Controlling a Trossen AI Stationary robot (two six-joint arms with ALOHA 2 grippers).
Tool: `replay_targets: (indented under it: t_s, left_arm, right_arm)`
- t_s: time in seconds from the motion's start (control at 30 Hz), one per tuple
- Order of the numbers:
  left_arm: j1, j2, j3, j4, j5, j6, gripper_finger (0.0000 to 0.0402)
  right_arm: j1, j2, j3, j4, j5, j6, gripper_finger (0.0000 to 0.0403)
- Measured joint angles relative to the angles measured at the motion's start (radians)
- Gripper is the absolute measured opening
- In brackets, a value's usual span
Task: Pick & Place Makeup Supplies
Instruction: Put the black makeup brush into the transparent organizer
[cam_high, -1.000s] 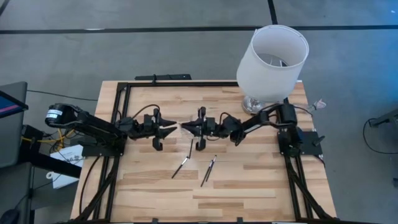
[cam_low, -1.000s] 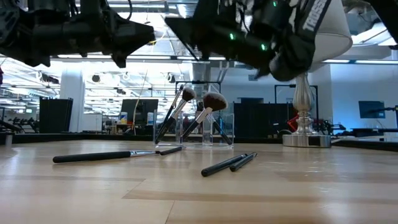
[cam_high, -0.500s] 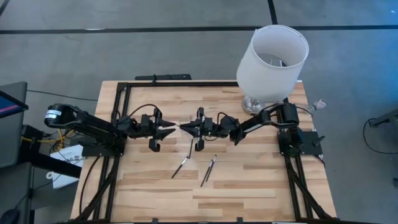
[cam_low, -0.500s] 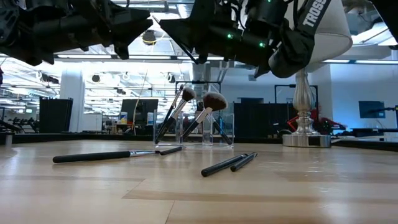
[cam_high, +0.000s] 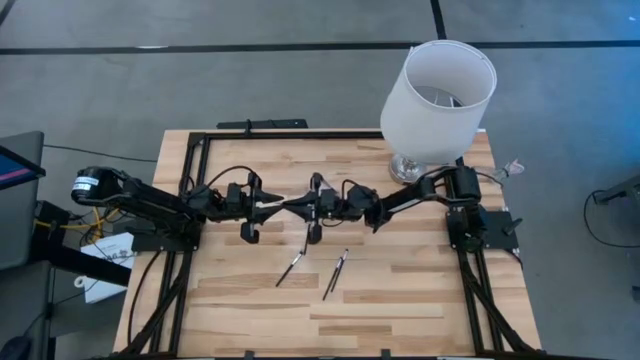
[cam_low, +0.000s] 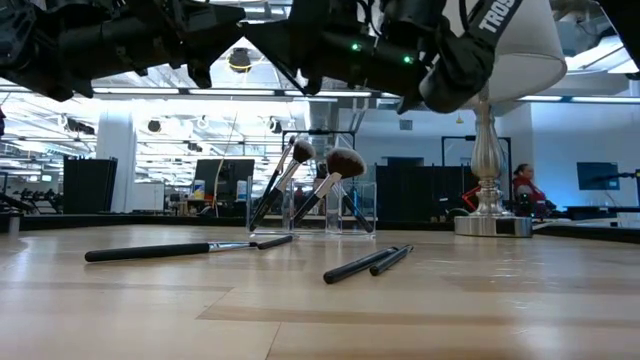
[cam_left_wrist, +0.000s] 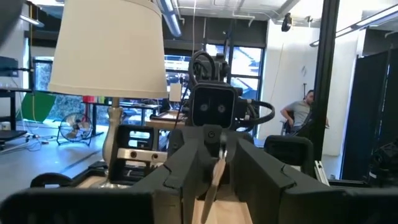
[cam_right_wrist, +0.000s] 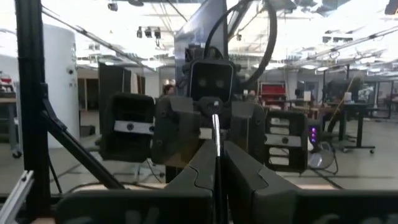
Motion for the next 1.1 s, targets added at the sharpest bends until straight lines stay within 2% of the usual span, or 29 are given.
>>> replay_targets:
  t_s: [0.33,0.5,0.63,0.83,0.97,1.03,1.1]
  left_arm:
    - [-0.001,0.000,0.000,0.002,0.004,-0.002,0.0094]
    - [-0.001,0.000,0.000,0.002,0.004,-0.002,0.0064]
    - [-0.001,0.000,0.000,0.008,0.003,0.000,0.0025]
    - [0.000,0.000,-0.002,0.001,-0.021,-0.003,0.0015]
    - [0.000,0.000,-0.002,-0.006,-0.075,0.000,0.0012]
    - [0.000,0.000,-0.001,-0.008,-0.098,0.016,0.0013]
    - [0.000,0.002,-0.001,-0.008,-0.127,0.035,0.0012]
  right_arm:
    - [0.017,0.000,0.012,0.007,0.008,-0.076,0.0007]
    - [0.016,0.000,0.012,0.007,0.008,-0.078,0.0007]
    - [0.016,0.000,0.011,0.008,0.008,-0.079,0.0010]
    - [0.016,-0.002,0.011,-0.026,0.013,-0.080,0.0052]
    - [0.017,-0.009,0.011,-0.048,0.058,-0.080,0.0086]
    - [0.017,-0.033,0.012,-0.112,0.085,-0.095,0.0102]
    - [0.020,-0.083,0.012,-0.263,0.147,-0.122,0.0117]
